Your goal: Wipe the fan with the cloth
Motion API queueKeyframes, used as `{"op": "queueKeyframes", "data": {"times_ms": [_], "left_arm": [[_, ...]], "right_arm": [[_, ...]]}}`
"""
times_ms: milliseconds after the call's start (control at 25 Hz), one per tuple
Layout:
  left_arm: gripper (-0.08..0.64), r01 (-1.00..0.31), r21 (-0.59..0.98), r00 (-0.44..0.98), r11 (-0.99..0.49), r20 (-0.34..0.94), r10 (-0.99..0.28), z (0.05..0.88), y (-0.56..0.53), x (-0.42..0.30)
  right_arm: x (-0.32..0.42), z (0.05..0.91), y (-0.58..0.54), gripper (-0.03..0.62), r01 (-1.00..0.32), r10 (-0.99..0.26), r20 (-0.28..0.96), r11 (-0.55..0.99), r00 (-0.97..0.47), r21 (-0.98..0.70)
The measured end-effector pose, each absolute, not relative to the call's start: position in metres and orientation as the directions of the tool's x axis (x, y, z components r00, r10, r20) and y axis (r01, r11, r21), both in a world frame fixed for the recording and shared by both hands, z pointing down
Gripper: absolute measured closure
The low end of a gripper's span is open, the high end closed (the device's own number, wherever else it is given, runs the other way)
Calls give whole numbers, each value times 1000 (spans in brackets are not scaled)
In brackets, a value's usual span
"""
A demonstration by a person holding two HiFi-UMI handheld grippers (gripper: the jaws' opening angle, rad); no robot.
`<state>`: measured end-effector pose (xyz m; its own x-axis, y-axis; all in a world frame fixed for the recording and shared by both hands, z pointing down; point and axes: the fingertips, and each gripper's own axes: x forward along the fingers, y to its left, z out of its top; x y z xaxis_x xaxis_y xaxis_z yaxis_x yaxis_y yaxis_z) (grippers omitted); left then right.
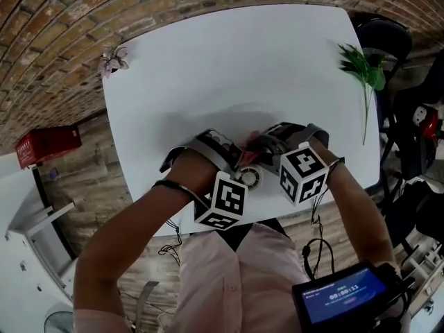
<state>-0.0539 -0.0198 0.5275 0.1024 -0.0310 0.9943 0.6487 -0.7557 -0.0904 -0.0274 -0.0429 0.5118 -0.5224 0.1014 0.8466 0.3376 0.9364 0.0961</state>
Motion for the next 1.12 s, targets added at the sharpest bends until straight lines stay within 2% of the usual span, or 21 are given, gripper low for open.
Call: {"op": "queueKeyframes", "data": {"times_ms": [200,440,880,1120], "left_arm": [[367,682,-105,94,-724,994,-55,528,-20,-54],[367,637,-107,101,-764,993,-56,528,-21,-55],[367,445,-99,118,-890,992,-51,529,-29,-59],[367,181,-69,128,-981,991,-46,529,-38,-65]], "right_arm": [[-34,513,-36,541,528,174,865,841,-471,119],[-15,515,-24,545,565,212,881,822,-423,73],[17,518,-9,545,384,149,874,922,-462,46],[15,517,3,545,173,64,837,984,-543,36]]}}
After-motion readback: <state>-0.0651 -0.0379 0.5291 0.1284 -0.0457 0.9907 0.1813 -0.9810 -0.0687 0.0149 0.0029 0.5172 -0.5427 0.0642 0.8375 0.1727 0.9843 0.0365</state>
